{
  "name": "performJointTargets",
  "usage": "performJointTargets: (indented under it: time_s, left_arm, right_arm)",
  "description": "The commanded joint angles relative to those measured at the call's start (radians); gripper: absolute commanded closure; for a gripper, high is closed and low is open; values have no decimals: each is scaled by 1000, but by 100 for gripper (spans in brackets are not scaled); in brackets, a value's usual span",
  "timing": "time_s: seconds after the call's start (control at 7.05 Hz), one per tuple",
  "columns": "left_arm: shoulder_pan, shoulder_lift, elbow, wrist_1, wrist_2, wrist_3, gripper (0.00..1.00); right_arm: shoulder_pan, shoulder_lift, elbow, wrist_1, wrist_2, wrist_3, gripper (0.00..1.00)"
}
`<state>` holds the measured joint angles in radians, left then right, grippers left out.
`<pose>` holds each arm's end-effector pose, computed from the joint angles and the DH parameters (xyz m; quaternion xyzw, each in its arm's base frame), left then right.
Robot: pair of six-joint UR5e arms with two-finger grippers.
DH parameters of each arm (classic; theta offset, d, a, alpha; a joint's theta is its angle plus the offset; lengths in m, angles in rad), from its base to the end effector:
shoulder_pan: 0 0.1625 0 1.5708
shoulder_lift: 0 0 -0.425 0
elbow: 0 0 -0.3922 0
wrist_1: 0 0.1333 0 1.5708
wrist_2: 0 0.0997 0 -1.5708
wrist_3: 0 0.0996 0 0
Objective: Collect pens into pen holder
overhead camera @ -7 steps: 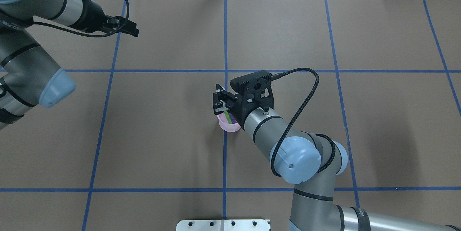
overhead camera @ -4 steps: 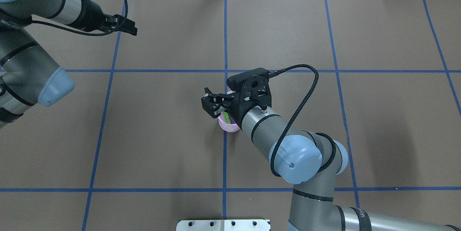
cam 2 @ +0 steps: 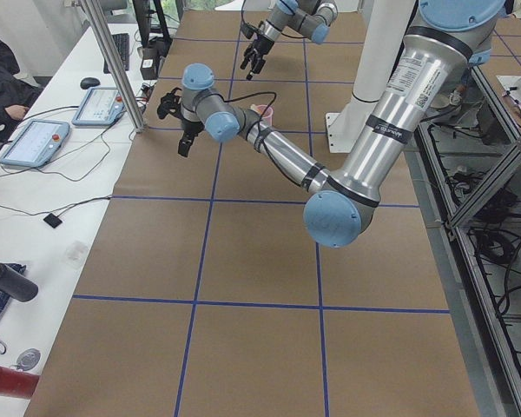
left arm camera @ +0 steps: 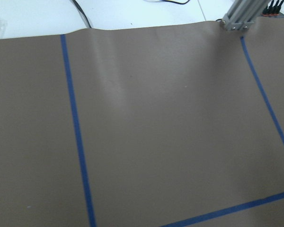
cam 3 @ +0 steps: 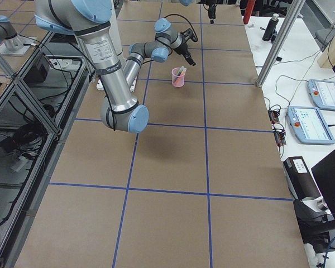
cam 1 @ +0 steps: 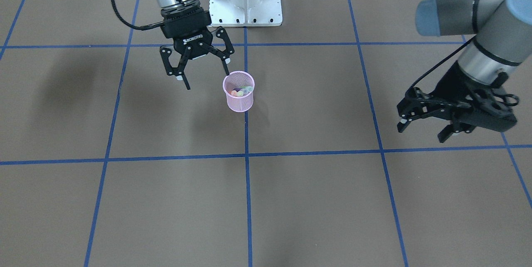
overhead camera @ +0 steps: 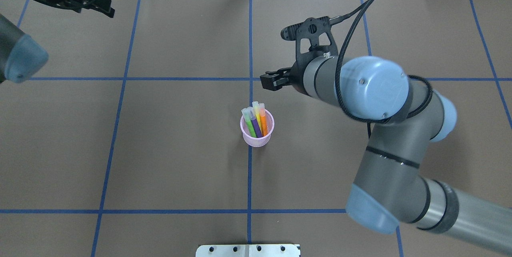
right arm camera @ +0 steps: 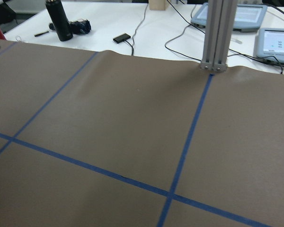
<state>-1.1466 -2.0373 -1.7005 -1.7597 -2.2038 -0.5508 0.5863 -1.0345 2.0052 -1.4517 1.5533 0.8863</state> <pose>0.1969 -0.6166 0.3082 0.1865 0.4244 0.0633 0.8838 -0.4026 -0.4295 0.1618 0.3136 -0.4127 -0.0374 0.8543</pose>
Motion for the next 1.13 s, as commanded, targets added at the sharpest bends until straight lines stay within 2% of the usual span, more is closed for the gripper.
performJointTargets:
  time_s: [0.0,0.14,0.28,0.43,0.71,0.85,0.99]
  left_arm:
    - [-122,-12,-4,367,-36,311,0]
    - [-177,-7,-5,484,-24,343,0]
    - [-244,-1,42,499,-21,509,0]
    - [-312,50,70,496,-24,660,0]
    - [-409,121,91,451,-40,678,0]
    - [-416,162,85,445,-43,680,0]
    - [-409,198,99,368,-39,672,0]
  right_arm:
    - [274,-21,30,-233,398,-137,0]
    - [329,-15,32,-415,551,-150,0]
    - [405,-34,33,-496,594,-164,0]
    - [479,-127,38,-500,614,-237,0]
    - [616,-244,-41,-512,622,-517,0]
    - [663,-301,-80,-506,616,-623,0]
    - [726,-344,-101,-500,620,-718,0]
